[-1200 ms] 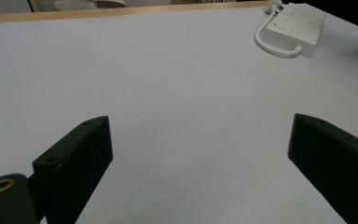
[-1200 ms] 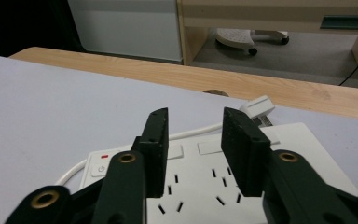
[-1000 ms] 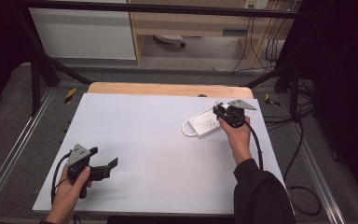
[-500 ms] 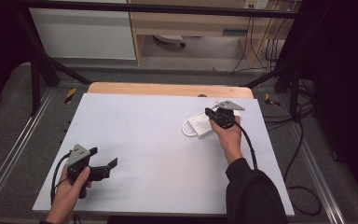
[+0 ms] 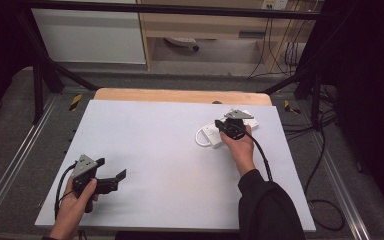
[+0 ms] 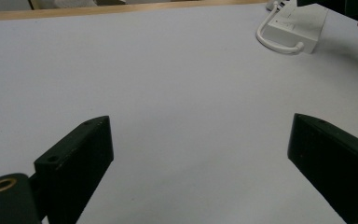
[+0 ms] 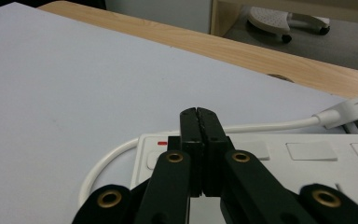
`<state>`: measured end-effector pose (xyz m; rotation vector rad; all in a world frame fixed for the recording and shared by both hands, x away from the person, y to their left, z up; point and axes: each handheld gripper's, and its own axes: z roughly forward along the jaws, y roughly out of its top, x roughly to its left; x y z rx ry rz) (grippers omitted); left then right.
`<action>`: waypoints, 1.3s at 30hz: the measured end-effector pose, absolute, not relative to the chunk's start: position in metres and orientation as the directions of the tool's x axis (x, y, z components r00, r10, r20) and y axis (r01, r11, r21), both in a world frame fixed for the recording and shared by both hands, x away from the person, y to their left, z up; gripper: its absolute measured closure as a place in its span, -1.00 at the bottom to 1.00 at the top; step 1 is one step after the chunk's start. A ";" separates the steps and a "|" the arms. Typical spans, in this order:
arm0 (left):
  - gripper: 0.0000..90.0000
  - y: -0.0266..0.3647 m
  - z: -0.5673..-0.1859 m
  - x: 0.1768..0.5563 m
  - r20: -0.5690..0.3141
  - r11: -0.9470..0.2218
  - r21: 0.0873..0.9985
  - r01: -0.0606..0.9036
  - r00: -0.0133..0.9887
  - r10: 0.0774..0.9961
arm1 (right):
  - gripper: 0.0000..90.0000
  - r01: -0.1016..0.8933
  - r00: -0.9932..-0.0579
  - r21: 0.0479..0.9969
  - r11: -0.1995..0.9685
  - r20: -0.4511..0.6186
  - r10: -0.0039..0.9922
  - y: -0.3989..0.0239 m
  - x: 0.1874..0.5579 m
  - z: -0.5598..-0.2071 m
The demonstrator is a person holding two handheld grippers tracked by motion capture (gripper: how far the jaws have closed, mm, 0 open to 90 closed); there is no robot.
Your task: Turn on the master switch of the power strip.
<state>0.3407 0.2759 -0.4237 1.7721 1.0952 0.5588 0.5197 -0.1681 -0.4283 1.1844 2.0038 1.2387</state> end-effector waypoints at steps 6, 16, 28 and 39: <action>-0.85 0.276 -0.424 0.341 -0.092 -0.154 0.889 0.432 0.497 0.863 | 1.00 0.441 -0.501 0.868 0.225 0.030 0.865 -0.162 0.521 -0.433; -0.85 0.276 -0.424 0.341 -0.092 -0.156 0.888 0.433 0.498 0.862 | 1.00 0.452 -0.506 0.861 0.234 0.032 0.862 -0.160 0.523 -0.436; -0.85 0.276 -0.423 0.340 -0.093 -0.150 0.891 0.428 0.497 0.863 | 1.00 0.468 -0.500 0.853 0.231 0.039 0.865 -0.159 0.524 -0.439; -0.85 0.276 -0.423 0.340 -0.087 -0.157 0.890 0.427 0.500 0.862 | 1.00 0.474 -0.480 0.851 0.225 0.036 0.876 -0.159 0.525 -0.442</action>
